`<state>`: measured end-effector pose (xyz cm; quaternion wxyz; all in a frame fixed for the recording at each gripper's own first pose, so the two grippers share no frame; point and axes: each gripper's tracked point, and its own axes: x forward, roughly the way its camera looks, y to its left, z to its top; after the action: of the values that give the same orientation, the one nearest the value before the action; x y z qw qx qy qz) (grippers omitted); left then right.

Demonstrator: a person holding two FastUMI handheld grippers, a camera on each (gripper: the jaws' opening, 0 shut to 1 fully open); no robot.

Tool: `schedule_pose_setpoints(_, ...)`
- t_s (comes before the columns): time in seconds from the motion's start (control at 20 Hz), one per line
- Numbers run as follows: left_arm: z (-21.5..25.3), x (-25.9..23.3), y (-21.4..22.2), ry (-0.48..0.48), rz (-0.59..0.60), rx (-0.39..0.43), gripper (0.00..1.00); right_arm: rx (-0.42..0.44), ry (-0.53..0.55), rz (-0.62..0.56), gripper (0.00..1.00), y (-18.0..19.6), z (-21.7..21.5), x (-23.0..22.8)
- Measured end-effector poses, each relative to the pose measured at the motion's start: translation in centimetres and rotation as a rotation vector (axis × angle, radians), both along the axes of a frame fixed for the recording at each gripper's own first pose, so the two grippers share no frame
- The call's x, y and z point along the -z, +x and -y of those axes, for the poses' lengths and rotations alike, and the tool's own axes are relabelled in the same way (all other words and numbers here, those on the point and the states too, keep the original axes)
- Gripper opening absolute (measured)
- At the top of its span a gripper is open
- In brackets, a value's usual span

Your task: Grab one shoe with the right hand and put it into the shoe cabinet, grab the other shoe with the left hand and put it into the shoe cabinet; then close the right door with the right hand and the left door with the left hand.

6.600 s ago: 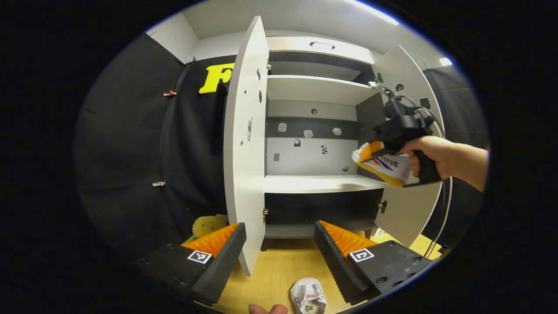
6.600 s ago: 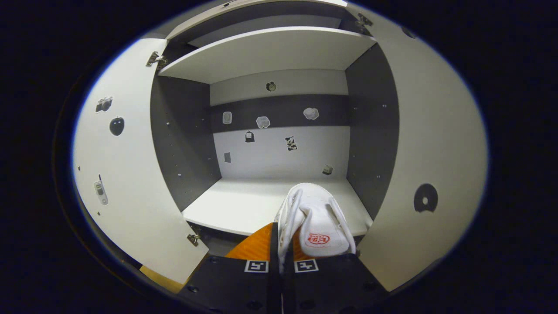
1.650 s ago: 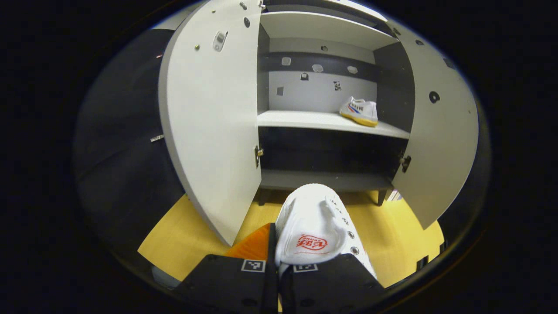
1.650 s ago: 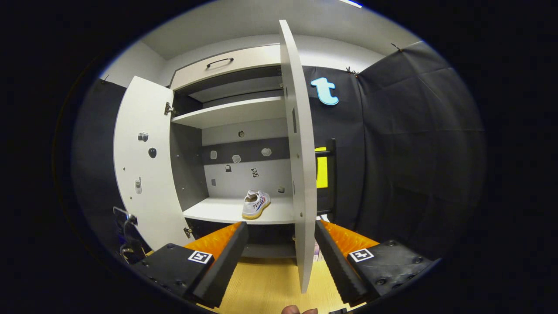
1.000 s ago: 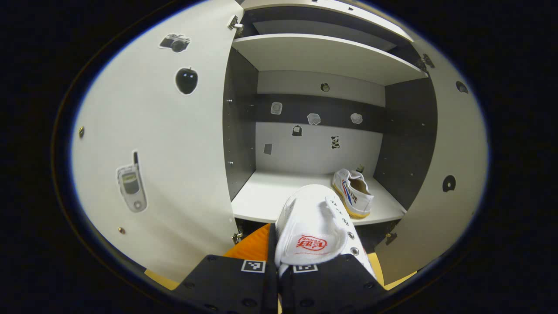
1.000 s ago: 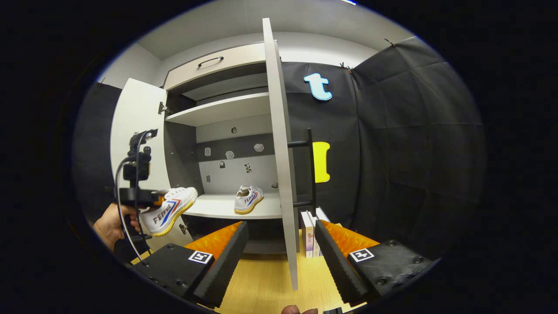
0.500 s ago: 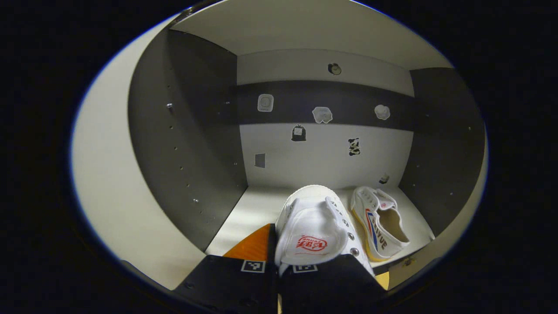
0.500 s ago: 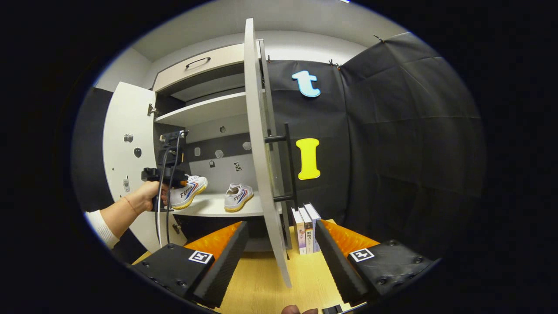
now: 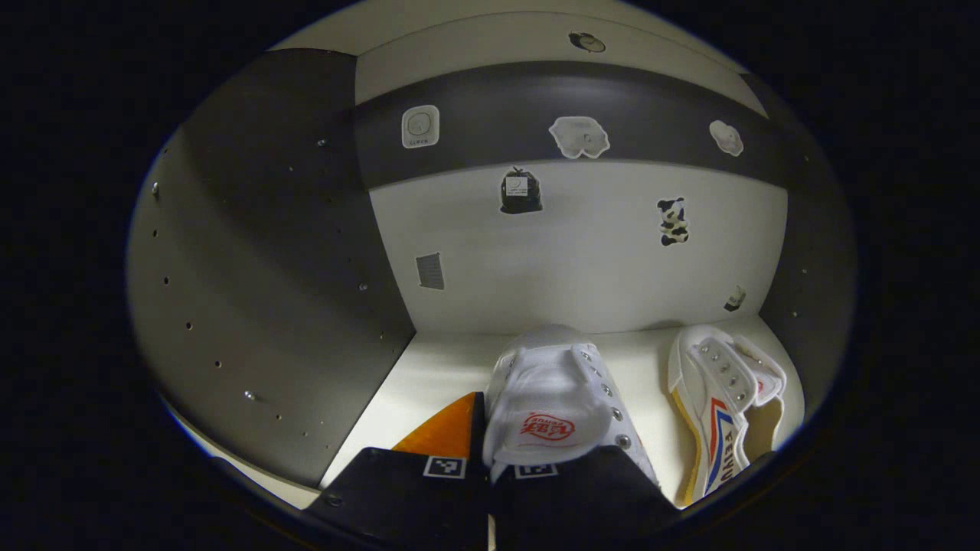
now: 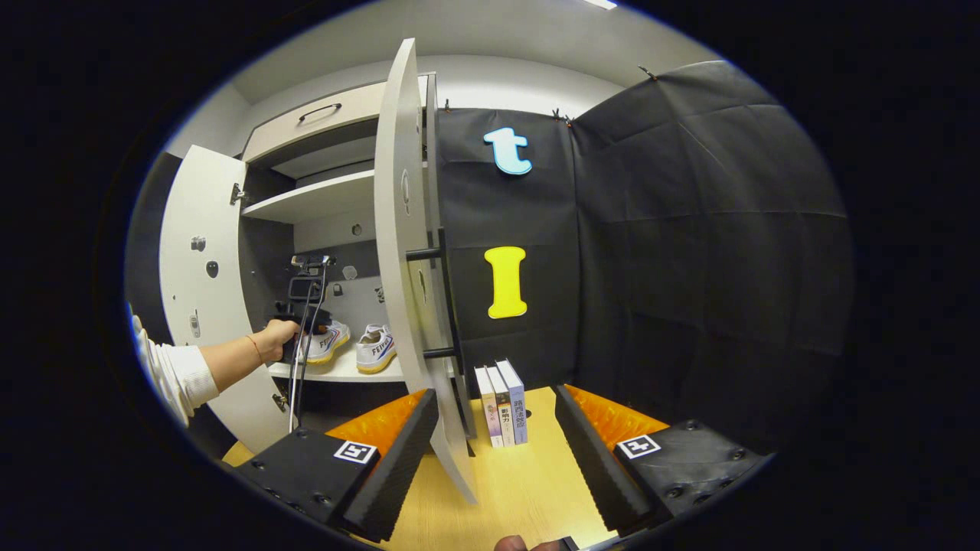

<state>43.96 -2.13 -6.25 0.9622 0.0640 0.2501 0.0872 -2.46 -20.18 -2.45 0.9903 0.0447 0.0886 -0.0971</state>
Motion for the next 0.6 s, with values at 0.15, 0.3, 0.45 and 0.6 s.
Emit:
schedule_pose_setpoints(0.15, -0.5, 0.4, 1.4, 0.041, 0.003, -0.011, 0.09, 0.020, -0.003, -0.012, 0.98, -0.7, 0.8, 0.4)
schedule_pose_setpoints(0.3, -0.2, 1.6, 1.9, 0.018, -0.014, 0.004, 0.09, 0.033, -0.010, -0.011, 0.98, -1.0, 1.4, 0.1)
schedule_pose_setpoints(0.45, 0.2, 2.4, 1.9, -0.019, -0.031, 0.037, 0.19, 0.043, -0.010, -0.011, 0.98, -1.4, 1.7, 0.0)
schedule_pose_setpoints(0.6, 0.4, 2.3, 1.2, 0.008, -0.047, 0.070, 0.24, 0.046, -0.001, -0.011, 0.98, -1.8, 1.8, 0.0)
